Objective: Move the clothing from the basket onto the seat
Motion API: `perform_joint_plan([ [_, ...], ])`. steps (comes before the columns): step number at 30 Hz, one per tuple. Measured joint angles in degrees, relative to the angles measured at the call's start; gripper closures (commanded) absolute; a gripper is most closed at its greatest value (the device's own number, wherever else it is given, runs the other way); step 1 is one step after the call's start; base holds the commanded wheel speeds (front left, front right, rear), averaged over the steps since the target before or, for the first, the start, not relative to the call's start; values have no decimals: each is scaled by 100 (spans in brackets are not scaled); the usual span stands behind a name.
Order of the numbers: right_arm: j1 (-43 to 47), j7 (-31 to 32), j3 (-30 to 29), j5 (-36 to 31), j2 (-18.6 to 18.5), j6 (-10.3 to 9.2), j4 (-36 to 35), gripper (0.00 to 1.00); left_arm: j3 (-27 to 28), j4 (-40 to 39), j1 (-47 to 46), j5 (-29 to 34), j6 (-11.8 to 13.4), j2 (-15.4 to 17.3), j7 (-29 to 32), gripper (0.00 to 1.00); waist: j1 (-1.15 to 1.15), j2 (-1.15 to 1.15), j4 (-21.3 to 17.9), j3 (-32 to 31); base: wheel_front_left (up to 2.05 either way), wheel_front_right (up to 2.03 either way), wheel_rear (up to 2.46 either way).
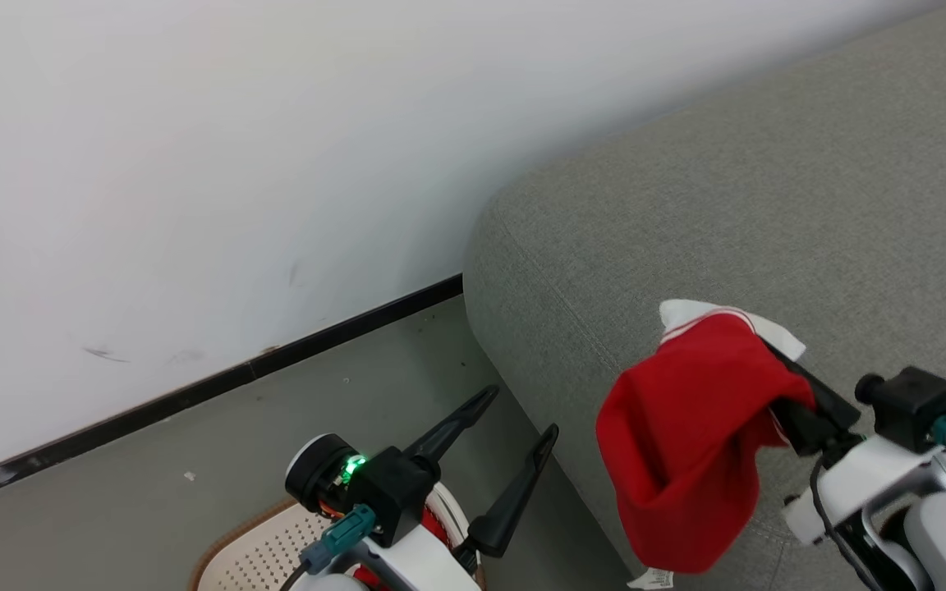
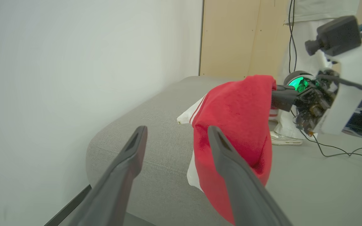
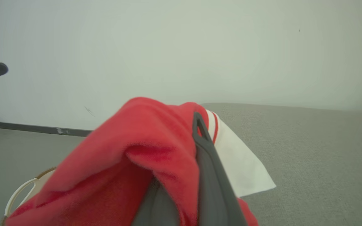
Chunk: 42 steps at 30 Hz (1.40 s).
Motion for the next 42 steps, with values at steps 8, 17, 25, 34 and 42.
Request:
perform_joint_plan([
  [8,-1465,226,248,450,-88,0,-54,100,175,-138,-1,159,241,69,11,0,0,0,-31,293,0,0,0],
  [17,-2731,347,-341,762,-267,0,764,100,328,-537,-71,376,485,178,166,0,0,0,60,705,0,0,0],
  [25,-3270,321,-907,862,-604,0,1603,100,345,-911,-274,594,587,235,375,0,0,0,218,1116,0,0,0],
  [34,-3418,33,-1243,479,-1017,0,2312,100,145,-1279,-565,767,581,321,701,0,0,0,443,1597,0,0,0],
  [42,-3417,-116,-1418,237,-891,1,2782,100,38,-1513,-804,934,566,312,920,0,0,0,635,2048,0,0,0],
])
